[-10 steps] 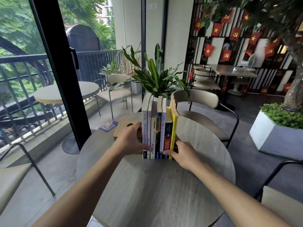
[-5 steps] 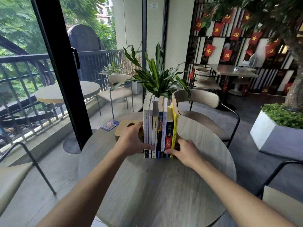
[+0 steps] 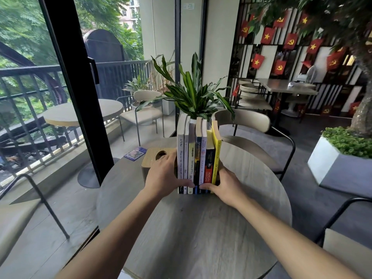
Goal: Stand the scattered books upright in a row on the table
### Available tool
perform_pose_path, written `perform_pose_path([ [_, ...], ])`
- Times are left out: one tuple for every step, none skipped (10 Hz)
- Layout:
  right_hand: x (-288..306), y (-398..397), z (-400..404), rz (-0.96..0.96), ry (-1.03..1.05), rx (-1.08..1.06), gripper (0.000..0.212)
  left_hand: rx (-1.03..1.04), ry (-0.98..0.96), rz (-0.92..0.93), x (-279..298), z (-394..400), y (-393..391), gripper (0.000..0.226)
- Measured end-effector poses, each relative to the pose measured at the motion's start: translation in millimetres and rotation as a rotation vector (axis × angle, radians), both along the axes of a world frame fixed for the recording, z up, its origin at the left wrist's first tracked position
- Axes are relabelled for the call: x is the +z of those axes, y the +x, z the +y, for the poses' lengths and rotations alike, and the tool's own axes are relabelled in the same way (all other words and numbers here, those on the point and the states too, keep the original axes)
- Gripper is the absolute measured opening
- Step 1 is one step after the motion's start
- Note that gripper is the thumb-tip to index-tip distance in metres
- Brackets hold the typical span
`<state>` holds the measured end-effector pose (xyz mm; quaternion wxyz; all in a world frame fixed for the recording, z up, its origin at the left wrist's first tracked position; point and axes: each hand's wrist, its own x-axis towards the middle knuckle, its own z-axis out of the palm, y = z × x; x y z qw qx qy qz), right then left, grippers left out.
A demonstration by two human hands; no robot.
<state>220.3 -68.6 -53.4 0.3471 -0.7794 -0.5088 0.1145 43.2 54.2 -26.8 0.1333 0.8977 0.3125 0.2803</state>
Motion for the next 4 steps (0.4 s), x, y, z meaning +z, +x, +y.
perform_pose_path([
  [-0.7,1.6,1.2,-0.012,-0.005,-0.002,0.08,-0.013,0.002,0.014,2.8,0.0,-1.0,0.104],
  [-1.3,6.5,1.6,-0.003,-0.027,0.015,0.082,-0.037,0.022,0.025,0.2,2.4,-1.0,0.107],
  [3.8,7.7,-4.8,-0.025,-0.048,0.016,0.098,0.006,0.11,0.086,1.4,0.7,-5.2,0.117],
  [5.2,11.7,-8.0,-0.049,-0.023,0.032,0.124,0.075,0.165,0.117,3.2,1.8,-7.0,0.127],
])
